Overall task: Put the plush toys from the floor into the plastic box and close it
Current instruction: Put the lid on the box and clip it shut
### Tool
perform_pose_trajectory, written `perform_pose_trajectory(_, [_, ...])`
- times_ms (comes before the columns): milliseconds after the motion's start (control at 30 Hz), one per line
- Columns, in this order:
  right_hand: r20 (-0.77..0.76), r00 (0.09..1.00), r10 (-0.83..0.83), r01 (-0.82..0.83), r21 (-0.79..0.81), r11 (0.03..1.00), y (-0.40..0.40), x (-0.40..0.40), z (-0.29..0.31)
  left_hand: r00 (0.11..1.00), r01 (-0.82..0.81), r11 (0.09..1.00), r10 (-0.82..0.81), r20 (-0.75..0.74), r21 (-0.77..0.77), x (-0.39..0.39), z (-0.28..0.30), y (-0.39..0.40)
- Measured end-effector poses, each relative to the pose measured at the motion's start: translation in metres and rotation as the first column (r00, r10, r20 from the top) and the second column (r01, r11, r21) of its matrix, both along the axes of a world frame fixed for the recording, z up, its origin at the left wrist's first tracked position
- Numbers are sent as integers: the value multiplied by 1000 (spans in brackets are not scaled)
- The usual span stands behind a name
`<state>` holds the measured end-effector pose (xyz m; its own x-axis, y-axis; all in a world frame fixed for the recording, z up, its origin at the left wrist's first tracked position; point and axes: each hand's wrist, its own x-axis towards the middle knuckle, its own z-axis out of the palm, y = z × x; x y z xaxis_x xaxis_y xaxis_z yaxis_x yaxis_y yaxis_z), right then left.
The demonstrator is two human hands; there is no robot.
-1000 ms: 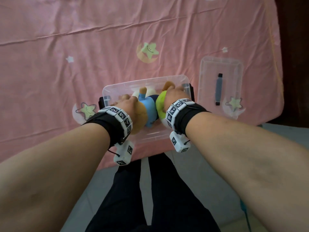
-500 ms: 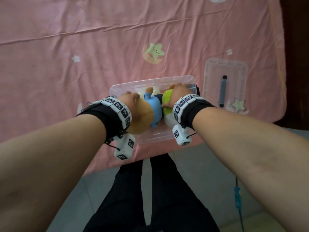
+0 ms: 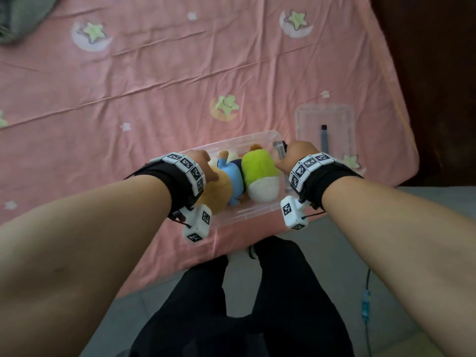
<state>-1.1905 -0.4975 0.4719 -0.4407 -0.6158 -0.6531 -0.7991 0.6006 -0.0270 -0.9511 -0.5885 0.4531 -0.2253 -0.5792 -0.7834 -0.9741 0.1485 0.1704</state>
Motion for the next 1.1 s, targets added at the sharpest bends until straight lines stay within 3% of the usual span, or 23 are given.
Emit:
perform_pose_trajectory(333, [52, 979, -198, 199, -3, 980, 42, -149, 4, 990, 4, 995, -19, -141, -104, -194, -4, 12])
perform_pose_trajectory(567, [218, 876, -430, 430, 51, 901, 99, -285, -62, 979, -152, 988, 152, -136, 13, -340, -66, 50])
perform_pose_trajectory(833, [323, 744, -585, 576, 134, 806, 112, -342, -164, 929, -347, 926, 318, 190, 148, -371, -175, 89])
perform_pose_trajectory(1033, [433, 637, -638, 592, 255, 764, 95, -344, -207, 865, -502, 817, 466, 187, 286, -369, -195, 77])
perform_pose_trajectory(1100, [485, 544, -685, 624, 312, 716, 95, -347, -199, 809, -585, 743, 561, 175, 325, -367, -185, 73])
